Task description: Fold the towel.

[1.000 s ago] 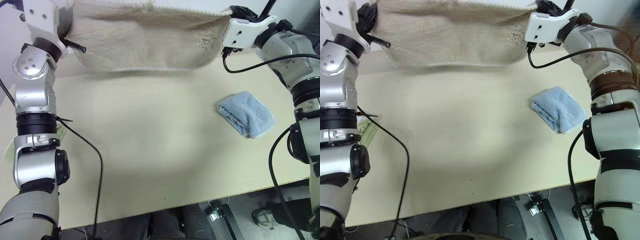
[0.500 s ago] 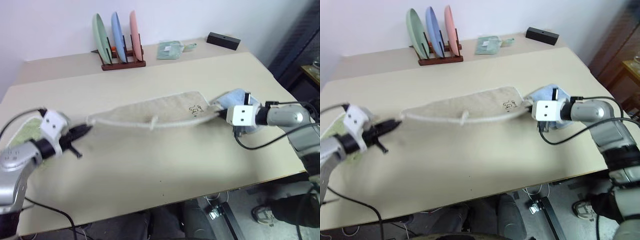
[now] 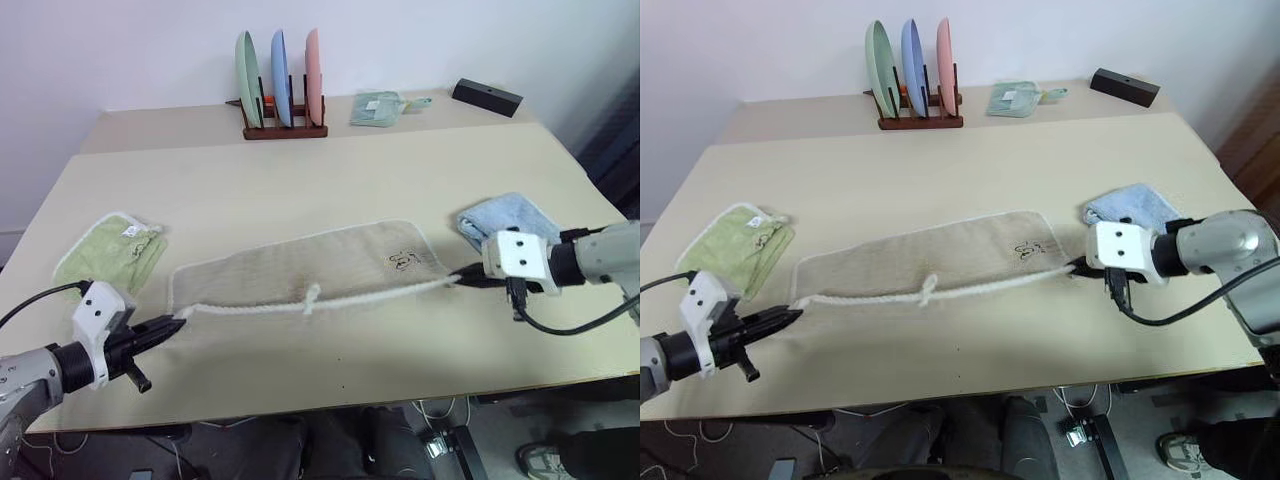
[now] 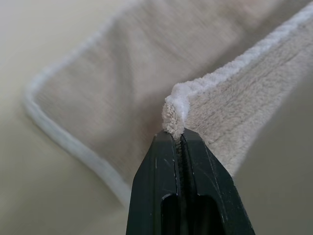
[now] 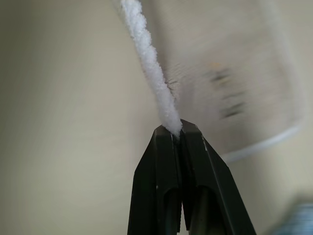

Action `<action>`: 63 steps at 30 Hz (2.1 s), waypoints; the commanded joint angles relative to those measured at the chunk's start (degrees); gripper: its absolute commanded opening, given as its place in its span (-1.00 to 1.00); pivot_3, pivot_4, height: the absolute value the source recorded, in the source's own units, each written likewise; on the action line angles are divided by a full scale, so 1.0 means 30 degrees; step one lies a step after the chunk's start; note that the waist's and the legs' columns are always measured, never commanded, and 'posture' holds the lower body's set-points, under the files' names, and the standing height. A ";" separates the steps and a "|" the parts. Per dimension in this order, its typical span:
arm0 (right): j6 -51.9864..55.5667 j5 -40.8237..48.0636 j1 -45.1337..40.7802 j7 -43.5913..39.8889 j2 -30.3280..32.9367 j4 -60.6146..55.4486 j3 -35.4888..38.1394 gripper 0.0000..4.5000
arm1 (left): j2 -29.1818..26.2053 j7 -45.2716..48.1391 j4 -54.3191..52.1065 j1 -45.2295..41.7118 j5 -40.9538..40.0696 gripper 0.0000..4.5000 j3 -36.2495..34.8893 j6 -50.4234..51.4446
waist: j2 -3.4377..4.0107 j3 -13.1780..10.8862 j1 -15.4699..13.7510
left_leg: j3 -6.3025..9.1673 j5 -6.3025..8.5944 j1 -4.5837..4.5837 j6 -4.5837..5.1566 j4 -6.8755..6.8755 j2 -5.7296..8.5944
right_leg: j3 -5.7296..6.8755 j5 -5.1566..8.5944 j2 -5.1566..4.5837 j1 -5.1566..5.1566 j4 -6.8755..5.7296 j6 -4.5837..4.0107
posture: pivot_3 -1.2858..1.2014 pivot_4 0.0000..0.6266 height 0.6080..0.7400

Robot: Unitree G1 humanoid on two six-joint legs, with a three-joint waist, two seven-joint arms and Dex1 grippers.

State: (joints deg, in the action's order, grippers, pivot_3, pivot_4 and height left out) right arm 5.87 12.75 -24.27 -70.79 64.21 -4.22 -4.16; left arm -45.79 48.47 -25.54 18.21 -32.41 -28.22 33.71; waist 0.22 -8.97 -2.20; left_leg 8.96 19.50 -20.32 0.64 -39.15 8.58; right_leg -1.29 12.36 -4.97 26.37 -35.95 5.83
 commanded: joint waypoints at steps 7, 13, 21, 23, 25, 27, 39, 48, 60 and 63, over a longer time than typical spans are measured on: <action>-0.5770 -0.5189 -0.6838 0.2343 -0.4370 0.8555 -0.2472 -0.99 | 0.0838 -0.2032 0.2932 -0.3038 0.2017 -1.00 0.1194 -0.1761 | -0.0008 0.0003 0.0007 | -0.0052 0.0002 -0.0007 -0.0004 0.0011 -0.0011 | -0.0001 -0.0002 0.0006 0.0039 -0.0010 -0.0002 | 0.03 -0.52 1.00; -0.8943 -0.7170 -0.9399 0.3759 -0.6732 1.3694 -0.3626 -0.99 | 0.1152 -0.2920 0.4808 -0.4694 0.3414 -1.00 0.2213 -0.2709 | -0.0011 0.0006 0.0066 | -0.0051 0.0001 -0.0013 -0.0004 0.0008 -0.0010 | 0.0003 -0.0003 0.0008 0.0046 -0.0013 -0.0003 | 0.03 -0.52 1.00; -1.1248 -0.8661 -1.0770 0.5541 -0.8478 1.7522 -0.4024 -0.99 | 0.1506 -0.3466 0.5905 -0.5335 0.4188 -1.00 0.2966 -0.2996 | -0.0011 0.0006 0.0465 | -0.0049 0.0001 -0.0017 -0.0005 0.0014 -0.0011 | 0.0003 -0.0003 0.0013 0.0060 -0.0024 -0.0003 | 0.03 -0.52 1.00; -1.1443 -0.8837 -1.0887 0.5918 -0.8722 1.8051 -0.3982 -0.99 | 0.1524 -0.3534 0.6102 -0.5316 0.4283 -1.00 0.3019 -0.2917 | -0.0011 0.0006 0.0596 | -0.0046 0.0002 -0.0013 -0.0006 0.0020 -0.0012 | 0.0004 -0.0003 0.0019 0.0064 -0.0027 -0.0004 | 0.03 -0.52 1.00; -1.1374 -0.8933 -1.0955 0.5894 -0.8780 1.8454 -0.3997 -0.88 | 0.1679 -0.3552 0.6222 -0.5372 0.3870 -1.00 0.2829 -0.2355 | -0.0011 0.0006 0.0667 | -0.0046 0.0004 -0.0015 -0.0010 0.0030 -0.0017 | 0.0003 -0.0003 0.0024 0.0077 -0.0028 -0.0004 | 0.03 -0.52 1.00; -1.1404 -0.9228 -1.0989 0.6317 -0.8741 1.8764 -0.3980 -0.58 | 0.1990 -0.3853 0.6427 -0.5521 0.3447 -0.71 0.2410 -0.1950 | -0.0010 0.0006 0.0683 | -0.0047 0.0004 -0.0015 -0.0011 0.0034 -0.0017 | 0.0002 -0.0003 0.0024 0.0078 -0.0030 -0.0004 | 0.03 -0.52 1.00; -0.6838 -0.7367 -0.7218 0.8831 -0.6095 1.3151 -0.0966 0.99 | 0.4002 -0.8622 0.5525 -0.6008 0.5646 0.79 0.1657 -0.4551 | -0.0016 0.0010 0.0486 | -0.0058 0.0006 -0.0023 -0.0013 0.0021 -0.0014 | 0.0001 -0.0003 0.0022 0.0082 -0.0029 -0.0004 | 0.03 -0.52 1.00; 1.4537 0.7318 0.3165 0.8141 -0.6814 -0.3649 0.6296 0.99 | 0.4785 -0.5721 0.1516 -0.6894 0.4622 0.79 0.5601 -0.4611 | 0.0012 0.0037 -0.0022 | -0.0042 0.0012 0.0015 -0.0012 -0.0005 -0.0024 | -0.0032 -0.0005 0.0019 0.0015 -0.0029 -0.0002 | 0.03 -0.52 1.00; 2.3959 1.0557 0.1079 2.0356 -1.6497 -0.3956 1.1421 0.99 | 0.4368 -0.1573 -0.0126 -0.8054 0.2382 0.79 0.9139 -0.3270 | 0.0007 0.0041 -0.0018 | -0.0069 0.0012 0.0008 -0.0012 0.0000 -0.0031 | -0.0042 -0.0007 0.0026 0.0040 -0.0043 -0.0005 | 0.03 -0.52 1.00; 2.4400 1.0601 -0.0661 2.2881 -1.8593 -0.2762 1.3685 0.99 | 0.4587 -0.1654 -0.0081 -0.8169 0.2408 0.79 0.9362 -0.3210 | 0.0011 0.0044 0.0035 | -0.0070 0.0011 0.0007 -0.0011 0.0006 -0.0030 | -0.0042 -0.0007 0.0031 0.0045 -0.0041 -0.0005 | 0.03 -0.52 1.00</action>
State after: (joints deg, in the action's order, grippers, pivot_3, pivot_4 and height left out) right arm 78.57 43.67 -24.42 -5.82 9.36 -13.04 33.13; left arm -32.27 43.51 -24.53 -5.86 -24.48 -0.37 24.34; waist 0.26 -8.84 -2.09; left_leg 8.75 19.53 -20.30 0.60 -39.12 8.49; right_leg -1.41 12.34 -4.87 26.51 -36.07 5.82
